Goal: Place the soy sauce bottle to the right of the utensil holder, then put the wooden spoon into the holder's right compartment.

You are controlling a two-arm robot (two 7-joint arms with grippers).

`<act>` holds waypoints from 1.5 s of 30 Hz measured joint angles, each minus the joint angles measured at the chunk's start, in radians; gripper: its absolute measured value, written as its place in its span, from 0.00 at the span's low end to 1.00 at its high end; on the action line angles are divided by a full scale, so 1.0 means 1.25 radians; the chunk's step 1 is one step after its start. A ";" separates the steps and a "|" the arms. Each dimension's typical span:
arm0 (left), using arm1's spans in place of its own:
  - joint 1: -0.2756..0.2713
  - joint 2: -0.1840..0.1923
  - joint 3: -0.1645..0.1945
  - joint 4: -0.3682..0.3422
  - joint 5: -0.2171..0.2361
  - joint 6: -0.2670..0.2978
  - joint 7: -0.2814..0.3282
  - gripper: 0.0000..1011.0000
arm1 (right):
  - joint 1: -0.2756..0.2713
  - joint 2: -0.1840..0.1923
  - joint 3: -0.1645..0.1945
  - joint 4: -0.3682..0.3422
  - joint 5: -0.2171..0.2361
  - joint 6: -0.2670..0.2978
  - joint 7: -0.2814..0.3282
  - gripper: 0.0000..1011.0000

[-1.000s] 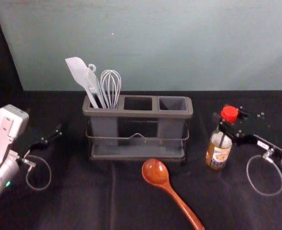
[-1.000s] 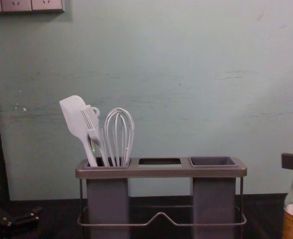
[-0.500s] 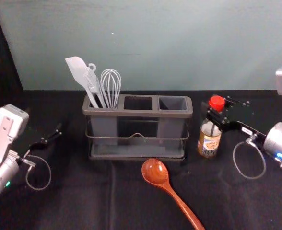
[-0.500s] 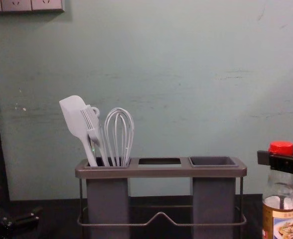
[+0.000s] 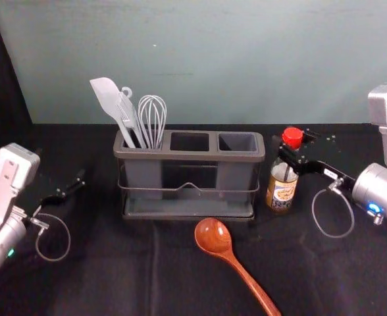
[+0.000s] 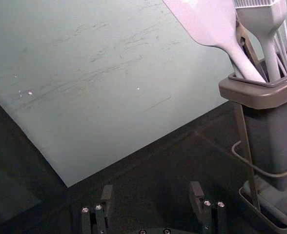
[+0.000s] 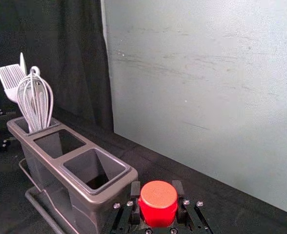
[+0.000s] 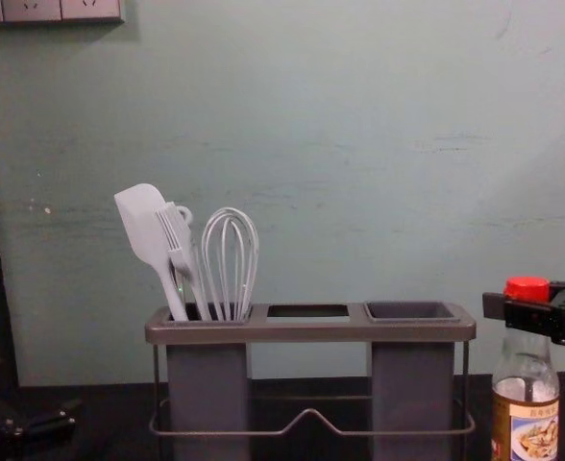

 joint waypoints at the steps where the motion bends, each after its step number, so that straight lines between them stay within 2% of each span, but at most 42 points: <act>1: 0.000 0.000 0.000 0.000 0.000 0.000 0.000 1.00 | 0.002 -0.001 0.000 0.001 -0.001 0.000 0.000 0.38; 45: 0.000 0.000 0.000 0.000 0.000 0.000 0.000 1.00 | -0.003 -0.007 0.001 0.011 -0.021 0.008 -0.001 0.38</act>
